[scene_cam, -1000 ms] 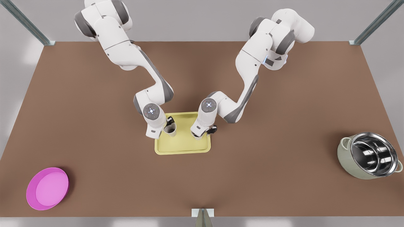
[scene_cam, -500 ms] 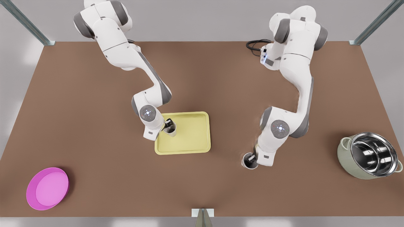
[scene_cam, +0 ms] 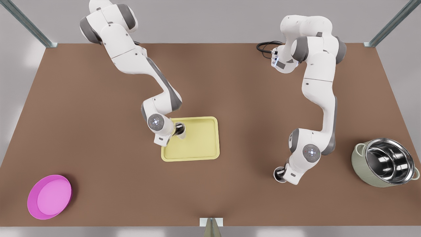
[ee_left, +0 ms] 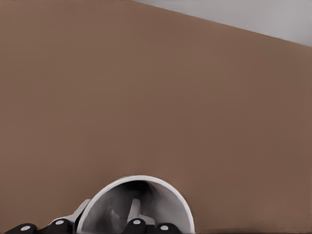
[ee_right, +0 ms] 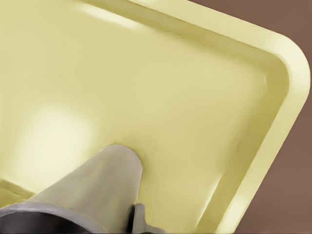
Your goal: Use the left arm to pick up the white IKEA cup from the tray and place it on the middle-left position; use the right arm to pick up the white IKEA cup from the tray and place it on the middle-right position
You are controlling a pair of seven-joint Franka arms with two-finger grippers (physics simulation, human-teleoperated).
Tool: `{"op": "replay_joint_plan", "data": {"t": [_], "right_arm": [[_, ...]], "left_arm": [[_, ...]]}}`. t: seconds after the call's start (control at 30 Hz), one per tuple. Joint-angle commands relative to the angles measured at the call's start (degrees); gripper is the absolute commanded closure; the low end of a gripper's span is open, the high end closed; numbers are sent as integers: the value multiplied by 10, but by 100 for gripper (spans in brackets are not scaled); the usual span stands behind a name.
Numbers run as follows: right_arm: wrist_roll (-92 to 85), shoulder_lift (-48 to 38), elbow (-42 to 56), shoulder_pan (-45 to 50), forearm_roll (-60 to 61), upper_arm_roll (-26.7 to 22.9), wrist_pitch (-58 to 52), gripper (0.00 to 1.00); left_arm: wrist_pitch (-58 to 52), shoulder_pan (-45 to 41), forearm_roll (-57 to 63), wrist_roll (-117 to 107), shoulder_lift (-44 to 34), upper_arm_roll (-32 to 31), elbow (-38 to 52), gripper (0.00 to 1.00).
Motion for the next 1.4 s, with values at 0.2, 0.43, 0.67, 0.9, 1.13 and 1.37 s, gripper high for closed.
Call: {"op": "replay_joint_plan", "data": {"t": [0.2, 0.43, 0.67, 0.9, 1.13, 1.37], "right_arm": [[-48, -42, 119, -73, 15, 4, -304, 100], [-247, 2, 226, -117, -36, -78, -346, 100], [-340, 102, 312, -144, -60, -100, -290, 100], [-461, 149, 362, -213, -77, -106, -243, 100], [-486, 188, 364, -236, -71, -88, -146, 100], [-488, 200, 364, -236, -71, -85, -133, 100]], "left_arm": [[-183, 9, 41, 204, -87, -2, 5, 0], [-268, 35, -12, 255, -419, 6, -205, 0], [-289, 30, -11, 248, -377, 4, -144, 0], [-287, 30, -10, 247, -374, 3, -144, 0], [-286, 31, -9, 247, -373, 3, -144, 0], [-286, 30, -9, 246, -371, 3, -144, 0]]}}
